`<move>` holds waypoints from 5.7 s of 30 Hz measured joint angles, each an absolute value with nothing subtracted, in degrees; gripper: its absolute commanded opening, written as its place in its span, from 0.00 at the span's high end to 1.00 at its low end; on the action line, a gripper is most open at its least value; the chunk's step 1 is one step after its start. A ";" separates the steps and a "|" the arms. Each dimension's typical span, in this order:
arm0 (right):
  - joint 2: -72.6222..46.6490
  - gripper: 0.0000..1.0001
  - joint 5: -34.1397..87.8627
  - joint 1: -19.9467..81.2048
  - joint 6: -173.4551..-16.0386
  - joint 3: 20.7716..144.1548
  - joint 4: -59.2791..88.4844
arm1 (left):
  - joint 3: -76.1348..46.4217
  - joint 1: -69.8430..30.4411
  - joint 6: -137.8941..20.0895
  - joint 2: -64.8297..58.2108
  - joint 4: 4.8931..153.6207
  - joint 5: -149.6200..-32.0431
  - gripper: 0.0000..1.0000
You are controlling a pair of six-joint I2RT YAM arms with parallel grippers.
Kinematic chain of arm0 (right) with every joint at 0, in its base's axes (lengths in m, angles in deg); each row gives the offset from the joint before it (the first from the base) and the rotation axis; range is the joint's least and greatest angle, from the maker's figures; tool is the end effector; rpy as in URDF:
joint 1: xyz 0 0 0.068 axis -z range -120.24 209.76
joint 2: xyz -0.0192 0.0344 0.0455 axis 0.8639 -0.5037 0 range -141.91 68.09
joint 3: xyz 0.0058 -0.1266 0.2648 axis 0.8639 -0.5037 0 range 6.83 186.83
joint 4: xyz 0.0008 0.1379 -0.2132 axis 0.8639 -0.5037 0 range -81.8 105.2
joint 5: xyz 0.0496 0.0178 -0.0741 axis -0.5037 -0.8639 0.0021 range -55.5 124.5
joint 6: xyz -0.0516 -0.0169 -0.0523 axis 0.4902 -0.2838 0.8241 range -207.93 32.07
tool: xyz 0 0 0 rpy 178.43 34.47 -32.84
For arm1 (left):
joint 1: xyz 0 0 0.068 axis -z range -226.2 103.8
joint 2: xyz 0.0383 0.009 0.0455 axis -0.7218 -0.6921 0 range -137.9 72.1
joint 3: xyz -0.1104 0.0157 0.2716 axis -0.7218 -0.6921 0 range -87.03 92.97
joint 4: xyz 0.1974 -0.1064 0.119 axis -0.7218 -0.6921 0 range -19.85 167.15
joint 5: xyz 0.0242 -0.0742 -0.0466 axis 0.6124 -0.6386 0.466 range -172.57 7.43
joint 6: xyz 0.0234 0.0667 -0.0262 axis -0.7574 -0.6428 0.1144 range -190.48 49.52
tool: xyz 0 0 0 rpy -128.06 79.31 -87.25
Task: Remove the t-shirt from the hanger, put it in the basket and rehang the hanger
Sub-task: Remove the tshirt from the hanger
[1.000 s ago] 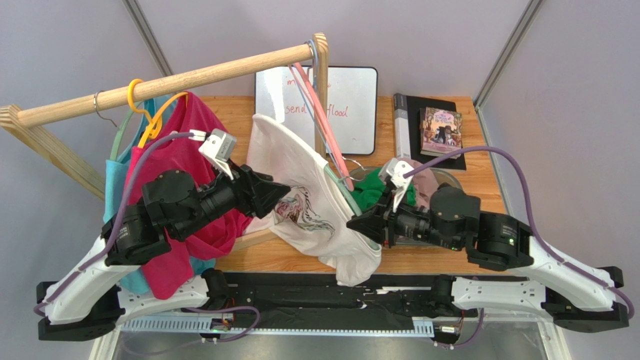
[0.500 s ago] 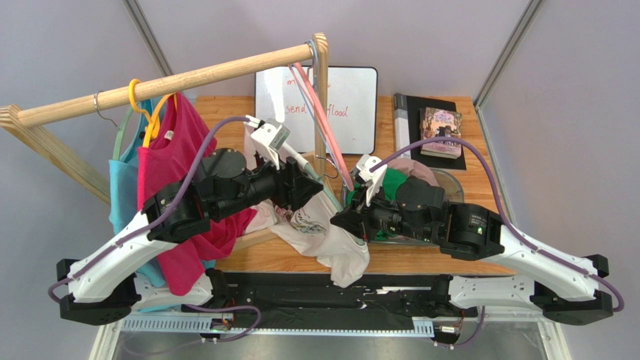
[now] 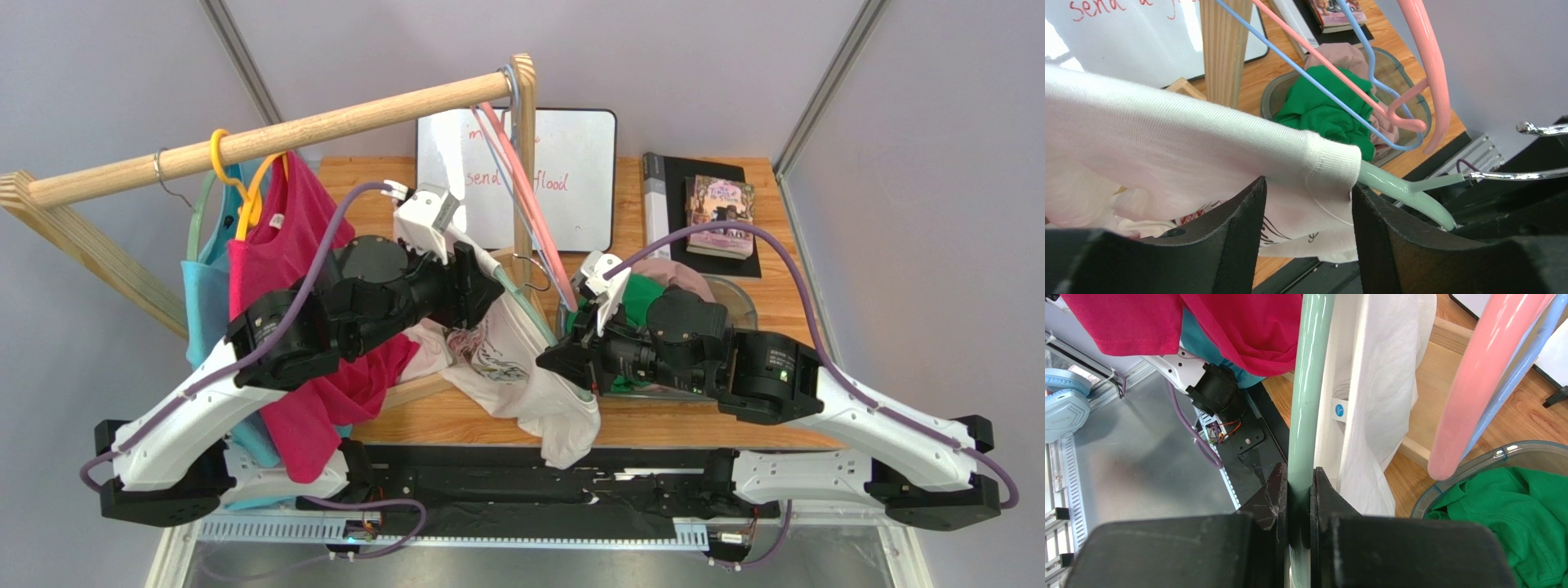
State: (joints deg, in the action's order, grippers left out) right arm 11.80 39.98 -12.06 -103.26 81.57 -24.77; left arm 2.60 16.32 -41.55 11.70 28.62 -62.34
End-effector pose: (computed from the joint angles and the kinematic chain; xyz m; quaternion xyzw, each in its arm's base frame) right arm 0.0666 0.1836 0.4325 -0.3671 0.7402 0.3588 0.4344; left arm 0.1037 -0.1519 0.4855 0.1347 0.7981 -0.3078 0.5002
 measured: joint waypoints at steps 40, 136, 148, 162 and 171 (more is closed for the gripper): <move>20.65 1.00 36.41 -9.52 -102.26 81.83 -31.56 | -4.40 6.16 -40.70 28.77 26.52 -45.93 0.33; 0.57 1.00 35.85 -9.41 -105.71 90.99 -24.22 | -6.28 -0.90 -41.49 20.18 36.01 -79.39 0.60; -1.75 1.00 35.76 -7.81 -105.67 91.60 -23.46 | -4.00 7.97 -41.79 18.58 34.96 -75.00 1.00; -2.97 1.00 34.91 -6.24 -106.15 91.51 -19.61 | -3.89 10.40 -40.42 25.62 28.14 -63.57 0.36; -3.98 1.00 32.61 -6.15 -107.16 91.51 -19.63 | 3.52 10.42 -45.29 23.63 34.83 -67.96 0.76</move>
